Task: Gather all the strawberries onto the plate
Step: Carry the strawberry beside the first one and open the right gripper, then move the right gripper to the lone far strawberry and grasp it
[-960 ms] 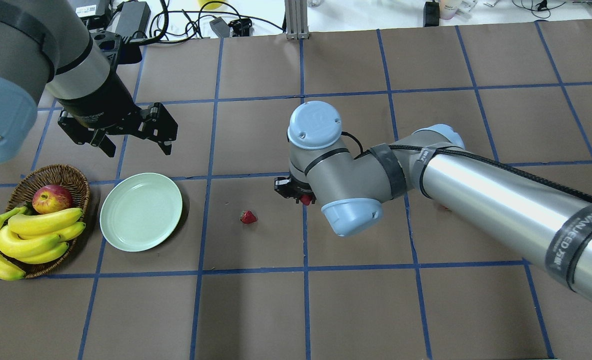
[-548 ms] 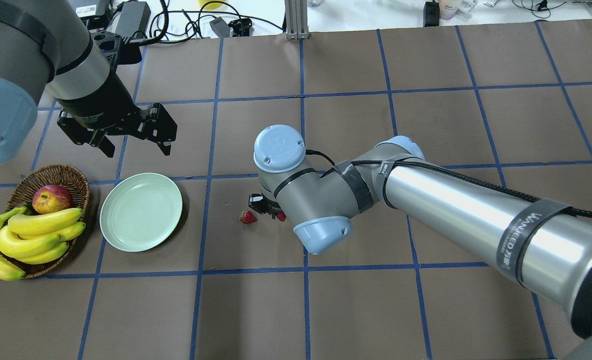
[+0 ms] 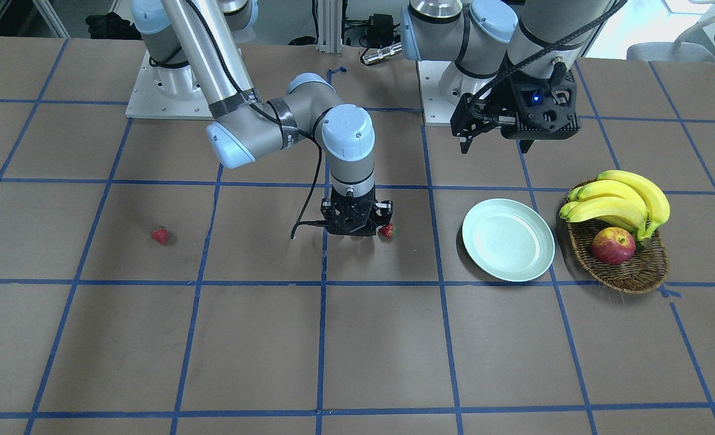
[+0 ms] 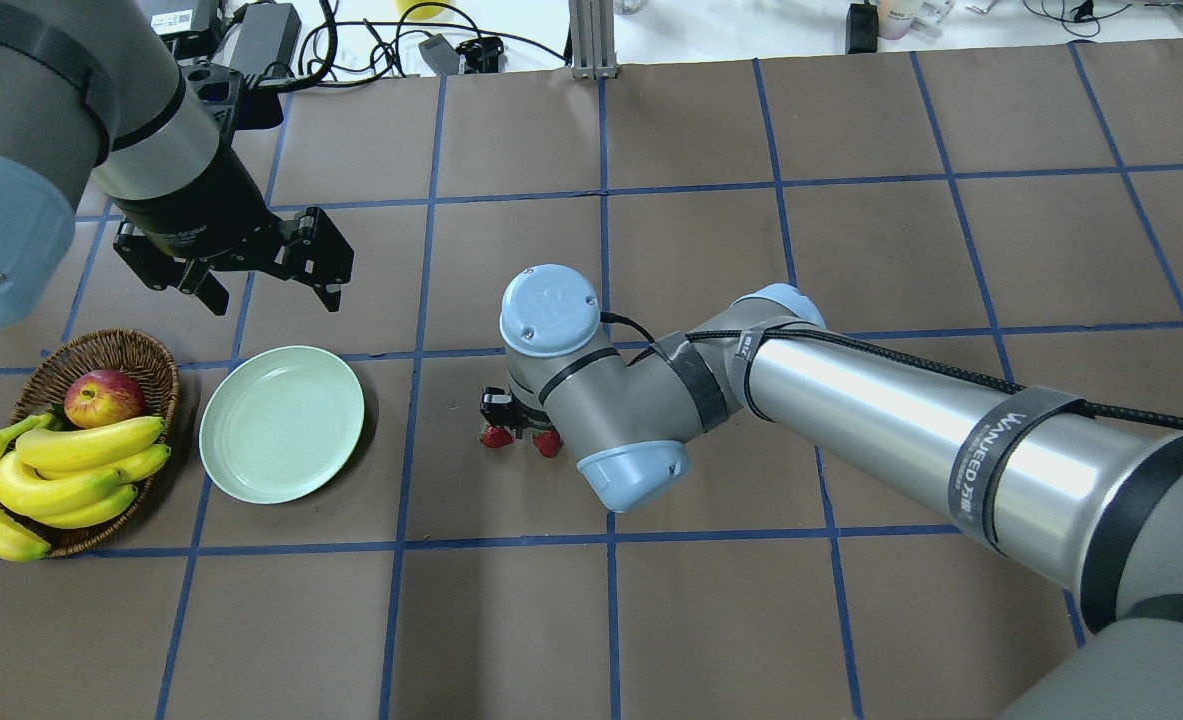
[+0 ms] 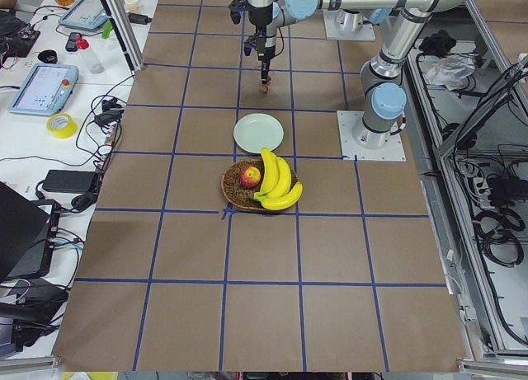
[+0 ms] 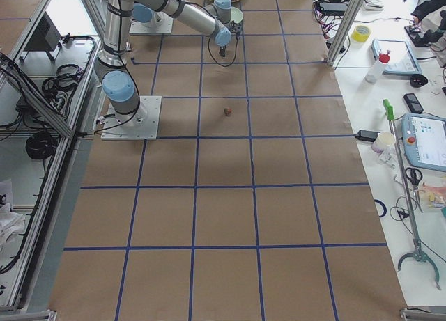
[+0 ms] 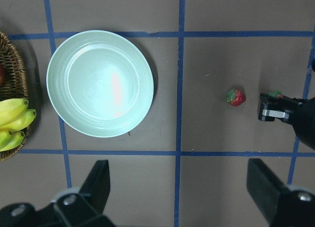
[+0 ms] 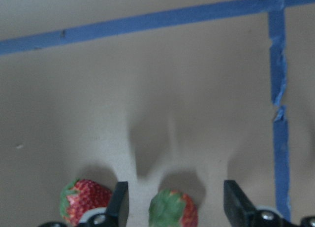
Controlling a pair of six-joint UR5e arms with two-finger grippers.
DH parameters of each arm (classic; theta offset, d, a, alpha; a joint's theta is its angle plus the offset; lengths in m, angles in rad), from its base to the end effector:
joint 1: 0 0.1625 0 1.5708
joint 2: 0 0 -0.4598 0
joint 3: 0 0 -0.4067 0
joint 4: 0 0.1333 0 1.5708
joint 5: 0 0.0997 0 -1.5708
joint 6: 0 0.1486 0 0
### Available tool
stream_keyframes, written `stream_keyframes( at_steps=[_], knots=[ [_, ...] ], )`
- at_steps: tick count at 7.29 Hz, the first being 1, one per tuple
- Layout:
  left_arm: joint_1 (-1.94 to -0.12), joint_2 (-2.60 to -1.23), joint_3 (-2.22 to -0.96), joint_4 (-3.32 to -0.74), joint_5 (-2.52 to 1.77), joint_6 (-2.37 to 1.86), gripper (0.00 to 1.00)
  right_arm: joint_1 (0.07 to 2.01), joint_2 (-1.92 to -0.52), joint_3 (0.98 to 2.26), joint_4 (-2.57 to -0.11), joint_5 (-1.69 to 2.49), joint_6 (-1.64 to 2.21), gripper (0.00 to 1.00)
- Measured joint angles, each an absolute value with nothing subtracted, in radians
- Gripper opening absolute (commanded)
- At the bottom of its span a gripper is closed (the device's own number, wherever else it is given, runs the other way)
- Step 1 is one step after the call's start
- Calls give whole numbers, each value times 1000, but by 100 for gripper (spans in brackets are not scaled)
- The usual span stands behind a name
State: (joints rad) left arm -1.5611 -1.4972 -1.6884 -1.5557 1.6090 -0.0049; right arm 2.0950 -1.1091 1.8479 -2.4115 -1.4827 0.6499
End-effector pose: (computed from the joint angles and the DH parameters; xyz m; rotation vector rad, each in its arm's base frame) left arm -0.1231 -0.4691 0.4519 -0.0218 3.1031 0.0450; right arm 0.4369 -0.4633 0.1632 0.1824 3.0059 -0.0543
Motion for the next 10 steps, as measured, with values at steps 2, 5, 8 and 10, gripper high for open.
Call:
stream_keyframes(
  at_steps=[2, 5, 8, 10],
  knots=[
    [-1561, -1496, -1696, -1553, 1606, -6, 100, 1954, -1240, 1835, -2269, -1479, 604, 100],
    [-1561, -1495, -1699, -1551, 1605, -6, 100, 1667, -1383, 1861, -2027, -1616, 377, 100],
    [-1562, -1494, -1699, -1552, 1607, -6, 100, 1467, -1403, 2014, -2040, -1676, 159, 98],
    [-1562, -1494, -1699, -1552, 1607, -6, 100, 1401, -1393, 2109, -2166, -1632, -42, 97]
  ],
)
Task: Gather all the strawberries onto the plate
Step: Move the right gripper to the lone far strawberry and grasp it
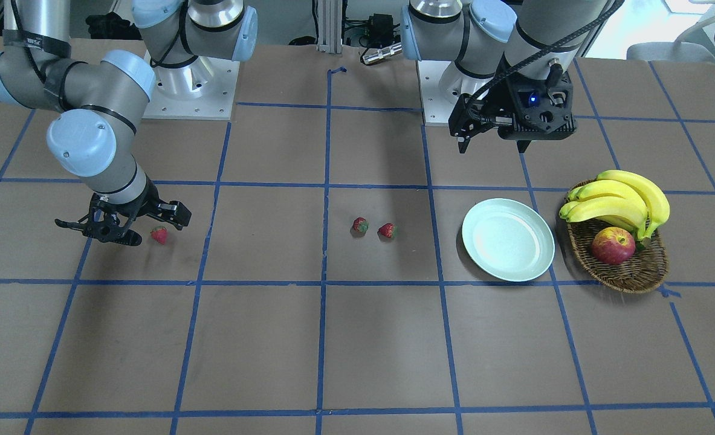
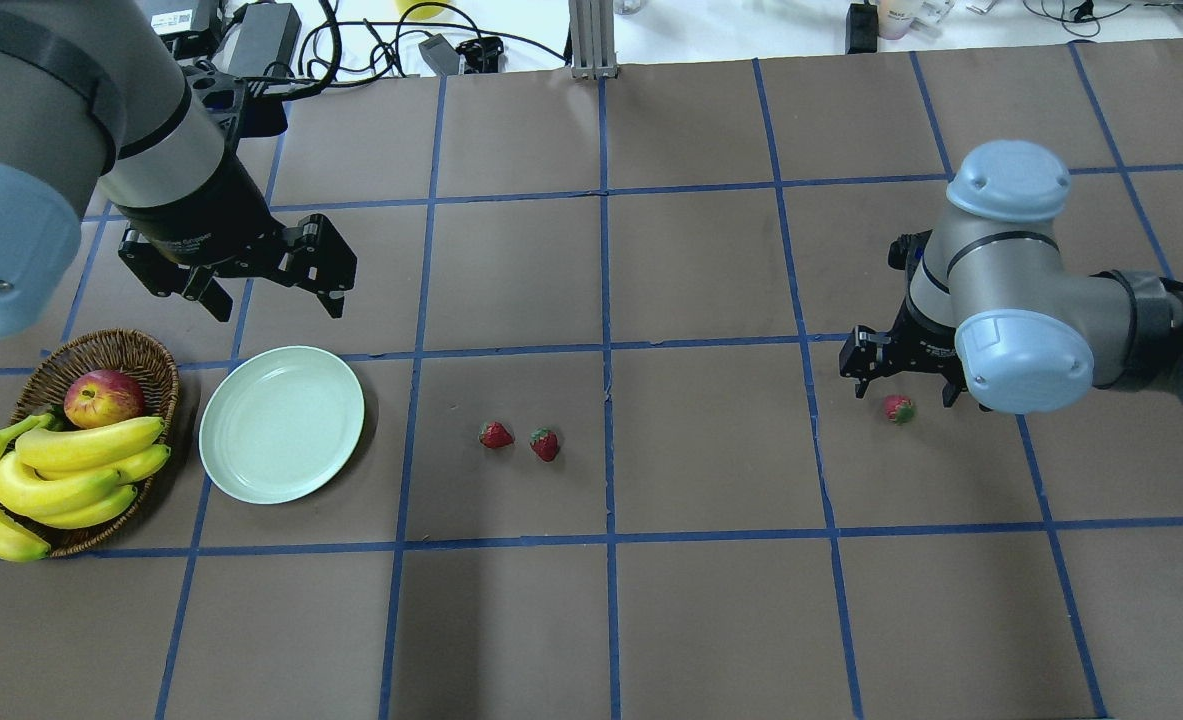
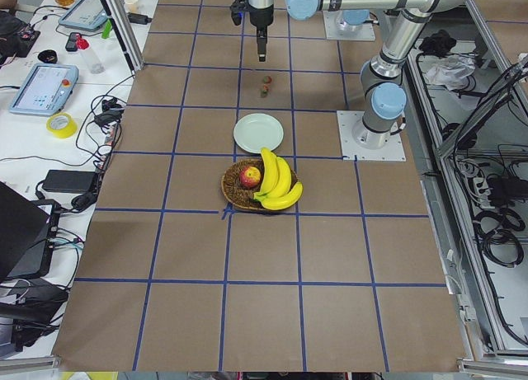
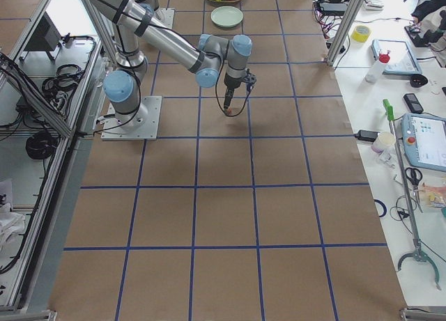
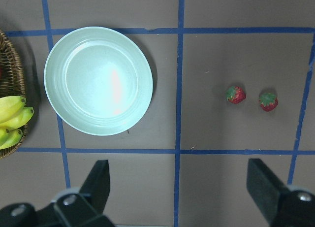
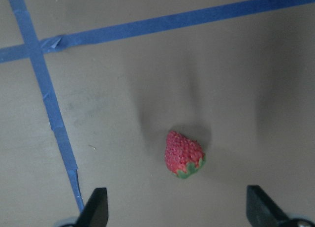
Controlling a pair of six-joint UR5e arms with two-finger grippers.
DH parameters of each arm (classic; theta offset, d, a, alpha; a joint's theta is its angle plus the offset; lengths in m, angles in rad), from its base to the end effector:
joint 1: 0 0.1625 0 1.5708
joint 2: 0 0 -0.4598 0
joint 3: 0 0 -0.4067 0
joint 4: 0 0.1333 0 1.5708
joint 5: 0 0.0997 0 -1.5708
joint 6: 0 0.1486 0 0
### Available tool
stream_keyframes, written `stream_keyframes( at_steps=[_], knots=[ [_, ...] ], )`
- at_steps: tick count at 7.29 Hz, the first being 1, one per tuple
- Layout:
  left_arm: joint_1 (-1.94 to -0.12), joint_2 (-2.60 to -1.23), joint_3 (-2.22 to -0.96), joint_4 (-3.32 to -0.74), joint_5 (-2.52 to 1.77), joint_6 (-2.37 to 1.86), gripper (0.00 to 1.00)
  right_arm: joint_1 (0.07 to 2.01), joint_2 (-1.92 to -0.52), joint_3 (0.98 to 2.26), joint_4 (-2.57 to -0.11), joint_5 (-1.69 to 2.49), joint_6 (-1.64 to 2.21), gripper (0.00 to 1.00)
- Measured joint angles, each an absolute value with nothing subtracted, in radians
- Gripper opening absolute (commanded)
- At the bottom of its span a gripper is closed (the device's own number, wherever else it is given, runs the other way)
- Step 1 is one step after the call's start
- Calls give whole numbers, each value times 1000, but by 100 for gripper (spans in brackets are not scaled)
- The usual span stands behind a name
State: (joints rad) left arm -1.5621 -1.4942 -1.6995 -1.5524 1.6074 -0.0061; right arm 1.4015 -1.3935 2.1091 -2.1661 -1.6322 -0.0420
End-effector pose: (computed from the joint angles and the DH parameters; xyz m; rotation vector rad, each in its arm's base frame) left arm -0.1238 -0.4667 0.4480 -0.0220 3.1045 0.0524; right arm 0.0433 -0.4834 0.1891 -0.1907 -3.0813 -0.1949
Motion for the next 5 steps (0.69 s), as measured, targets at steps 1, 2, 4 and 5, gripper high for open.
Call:
stream_keyframes(
  at_steps=[1, 2, 4, 5],
  knots=[
    [-1562, -1494, -1700, -1552, 1607, -6, 100, 1390, -1384, 2134, -2222, -1623, -148, 98],
    [-1562, -1494, -1700, -1552, 1607, -6, 100, 1383, -1369, 2143, -2254, -1618, -208, 98],
    [-1562, -1494, -1700, -1553, 1607, -6, 100, 1362, -1336, 2148, -2286, -1615, -277, 87],
    [-1562, -1494, -1701, -1553, 1608, -6, 100, 1351, -1331, 2154, -2288, -1613, -298, 78]
  ],
)
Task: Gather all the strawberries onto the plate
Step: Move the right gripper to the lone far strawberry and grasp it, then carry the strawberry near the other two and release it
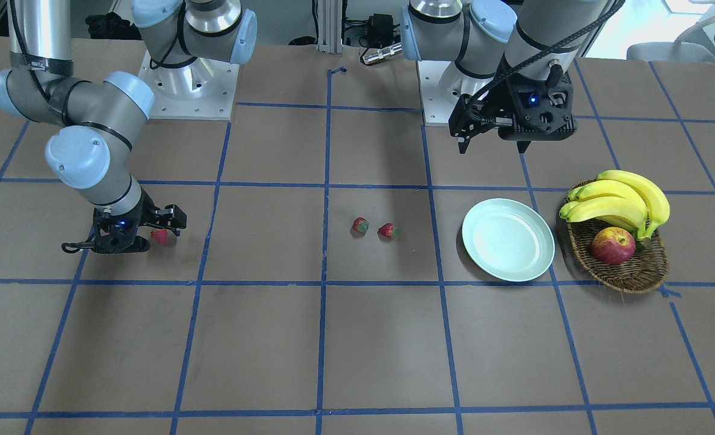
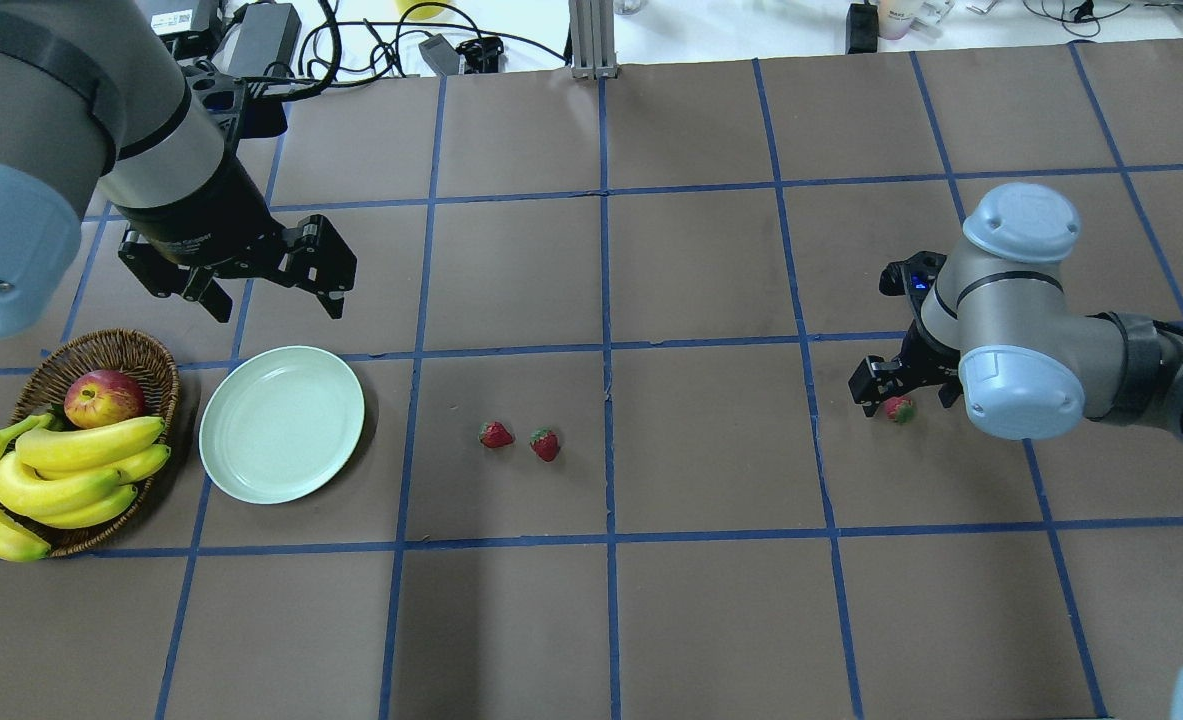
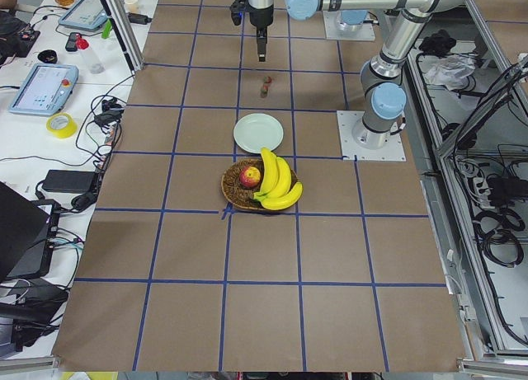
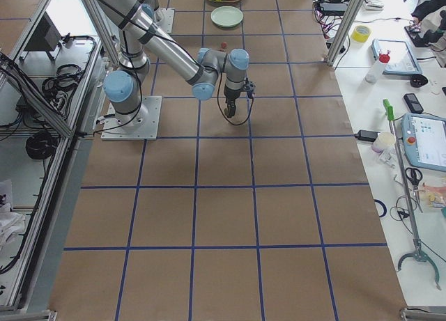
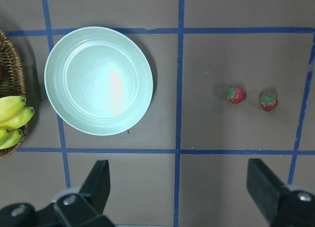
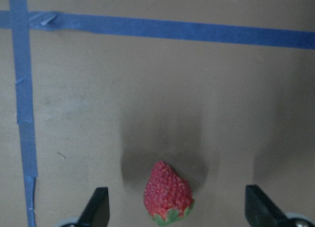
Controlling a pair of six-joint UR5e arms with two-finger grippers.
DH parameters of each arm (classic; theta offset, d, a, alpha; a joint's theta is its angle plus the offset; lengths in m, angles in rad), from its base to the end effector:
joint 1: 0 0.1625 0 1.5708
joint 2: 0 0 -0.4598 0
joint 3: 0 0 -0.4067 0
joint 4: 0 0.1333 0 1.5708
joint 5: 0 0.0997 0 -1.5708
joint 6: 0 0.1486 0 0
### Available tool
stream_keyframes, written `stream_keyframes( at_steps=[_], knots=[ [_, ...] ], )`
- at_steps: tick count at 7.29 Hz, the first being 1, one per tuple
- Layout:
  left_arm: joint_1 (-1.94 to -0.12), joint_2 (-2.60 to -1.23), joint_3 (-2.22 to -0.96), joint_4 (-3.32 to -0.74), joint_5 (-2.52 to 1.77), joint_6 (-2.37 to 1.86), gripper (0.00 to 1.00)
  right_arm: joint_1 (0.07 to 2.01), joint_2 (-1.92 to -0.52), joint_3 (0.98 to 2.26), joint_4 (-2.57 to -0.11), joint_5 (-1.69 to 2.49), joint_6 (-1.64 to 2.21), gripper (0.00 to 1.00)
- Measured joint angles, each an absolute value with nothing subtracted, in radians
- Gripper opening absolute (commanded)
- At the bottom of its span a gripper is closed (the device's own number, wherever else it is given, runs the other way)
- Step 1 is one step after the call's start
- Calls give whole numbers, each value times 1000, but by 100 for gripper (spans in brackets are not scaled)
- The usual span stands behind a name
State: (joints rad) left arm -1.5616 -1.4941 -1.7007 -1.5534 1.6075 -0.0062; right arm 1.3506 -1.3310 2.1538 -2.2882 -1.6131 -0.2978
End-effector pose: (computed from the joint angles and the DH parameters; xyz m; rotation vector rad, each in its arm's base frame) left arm -0.1236 -0.4664 0.4473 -0.0229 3.1044 0.0557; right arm 0.0214 -0.4858 0.1529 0.1246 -3.1203 -0.1761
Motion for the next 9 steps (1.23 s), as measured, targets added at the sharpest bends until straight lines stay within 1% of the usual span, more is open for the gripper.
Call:
stream_keyframes(
  at_steps=[2, 3, 4, 5, 7, 8, 9],
  knots=[
    [-1562, -1493, -1702, -1554, 1608, -6, 100, 1343, -1327, 2159, -2288, -1611, -323, 50],
    [-1562, -1494, -1702, -1554, 1607, -6, 100, 1343, -1326, 2157, -2289, -1610, -327, 22],
    [-1562, -1494, -1702, -1554, 1607, -6, 100, 1342, -1324, 2153, -2289, -1610, -327, 6],
    [-1562, -1494, -1702, -1554, 1607, -6, 100, 1342, -1322, 2151, -2288, -1610, -326, 0],
    [-1561, -1494, -1703, -1554, 1607, -6, 100, 1350, -1332, 2114, -2265, -1608, -299, 0],
    [-1560, -1494, -1703, -1554, 1608, -6, 100, 1387, -1344, 2063, -2215, -1602, -243, 0],
    [-1560, -1495, -1703, -1553, 1607, -6, 100, 1484, -1352, 2007, -2162, -1596, -127, 0]
  ],
)
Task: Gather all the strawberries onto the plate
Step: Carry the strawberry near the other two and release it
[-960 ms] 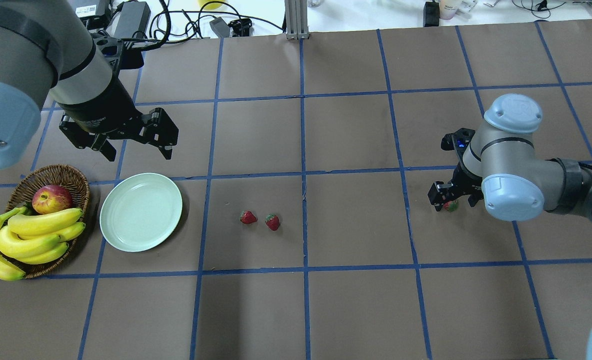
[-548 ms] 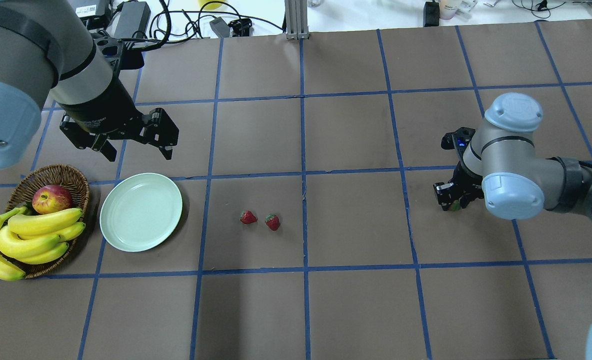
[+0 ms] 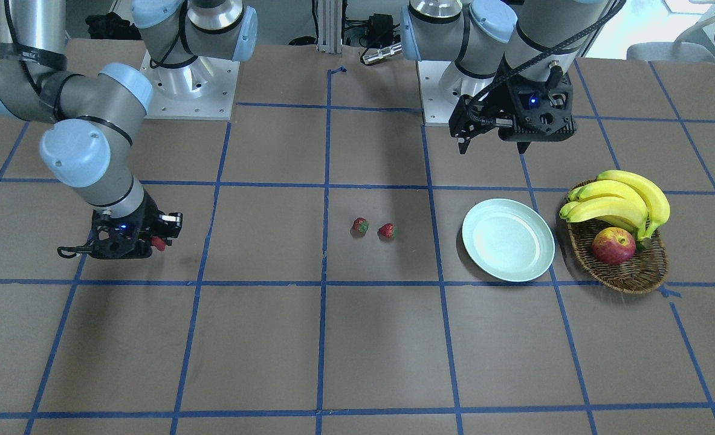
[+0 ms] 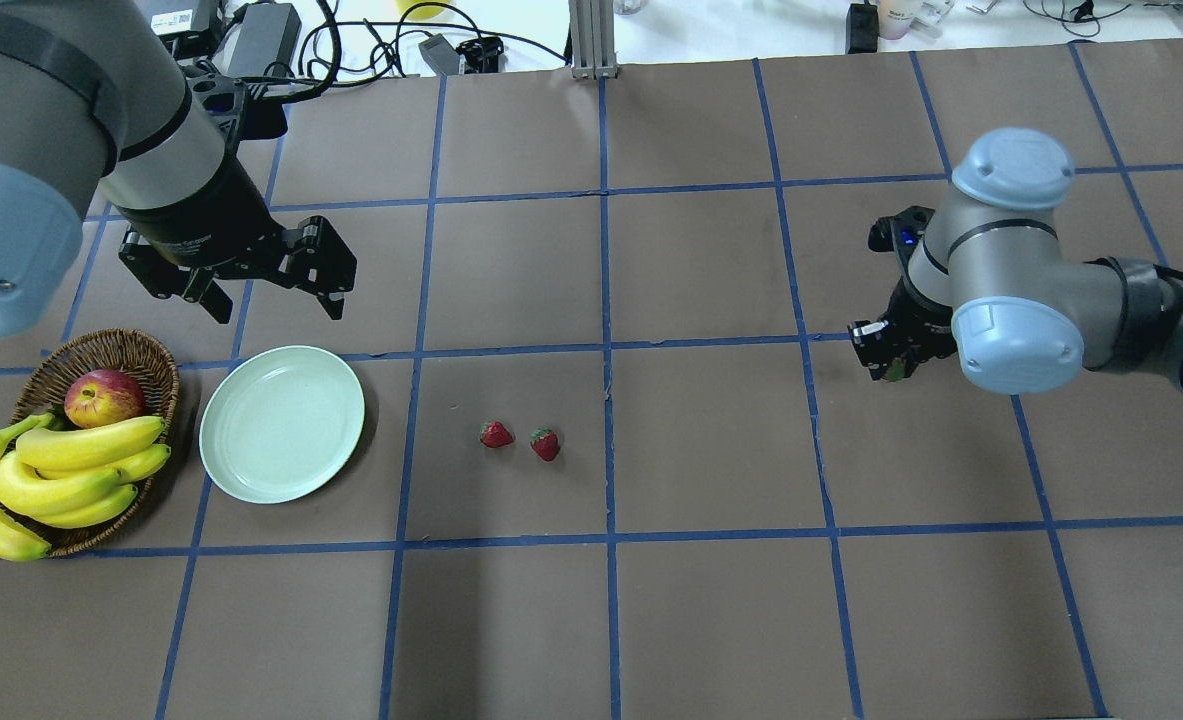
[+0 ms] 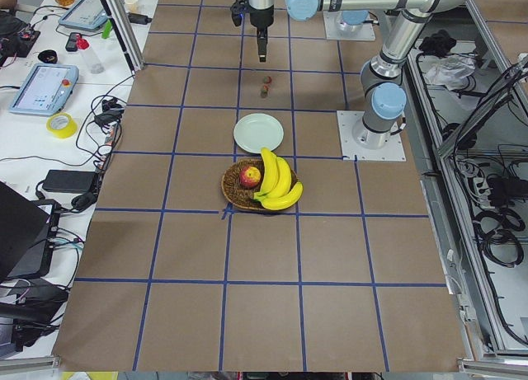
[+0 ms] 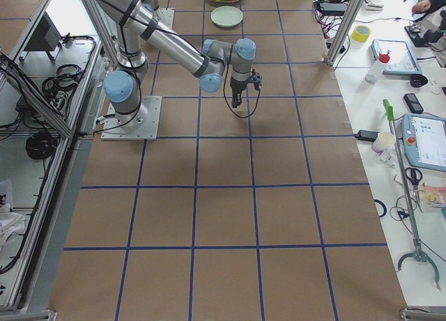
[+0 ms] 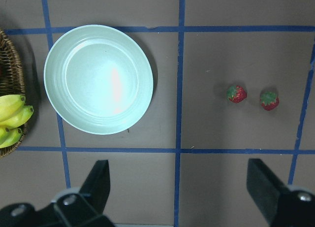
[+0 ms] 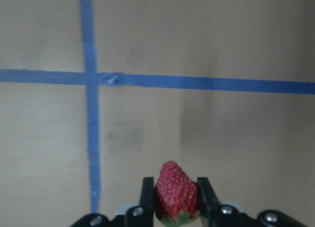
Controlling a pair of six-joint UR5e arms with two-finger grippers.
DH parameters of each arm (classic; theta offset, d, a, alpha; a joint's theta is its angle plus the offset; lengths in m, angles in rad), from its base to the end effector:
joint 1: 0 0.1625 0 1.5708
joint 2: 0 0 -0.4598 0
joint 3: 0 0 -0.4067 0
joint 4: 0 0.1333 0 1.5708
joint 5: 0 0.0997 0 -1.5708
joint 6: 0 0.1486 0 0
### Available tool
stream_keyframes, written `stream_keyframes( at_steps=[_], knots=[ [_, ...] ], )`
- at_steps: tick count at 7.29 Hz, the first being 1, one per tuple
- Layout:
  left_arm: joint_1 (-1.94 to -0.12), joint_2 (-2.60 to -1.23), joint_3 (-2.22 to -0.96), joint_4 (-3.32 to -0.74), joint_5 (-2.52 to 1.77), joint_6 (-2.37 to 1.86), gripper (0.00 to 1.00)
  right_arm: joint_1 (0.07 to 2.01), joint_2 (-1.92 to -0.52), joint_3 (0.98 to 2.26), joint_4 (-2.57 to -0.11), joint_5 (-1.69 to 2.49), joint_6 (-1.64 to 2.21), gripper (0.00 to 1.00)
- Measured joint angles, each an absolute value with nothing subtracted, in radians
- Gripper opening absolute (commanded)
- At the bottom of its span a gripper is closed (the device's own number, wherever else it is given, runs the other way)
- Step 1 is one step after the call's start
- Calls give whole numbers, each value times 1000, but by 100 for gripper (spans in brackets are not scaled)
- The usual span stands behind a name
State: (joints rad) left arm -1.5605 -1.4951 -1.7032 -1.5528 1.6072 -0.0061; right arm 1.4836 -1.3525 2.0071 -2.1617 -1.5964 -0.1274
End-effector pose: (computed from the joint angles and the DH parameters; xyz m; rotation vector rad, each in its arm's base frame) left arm -0.1231 -0.4664 0.4457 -0.0244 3.1046 0.0602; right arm 0.0844 -0.5216 0.2092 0.0640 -3.1206 -0.1032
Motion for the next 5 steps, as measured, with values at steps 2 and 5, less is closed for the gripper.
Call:
stream_keyframes(
  at_steps=[2, 5],
  knots=[
    [-1560, -1496, -1703, -1551, 1607, -6, 100, 1734, -1330, 1910, -2134, -1563, 176, 0],
    [-1559, -1497, -1711, -1542, 1606, -6, 100, 1970, -1166, 1789, -2205, -1542, 503, 0]
  ],
)
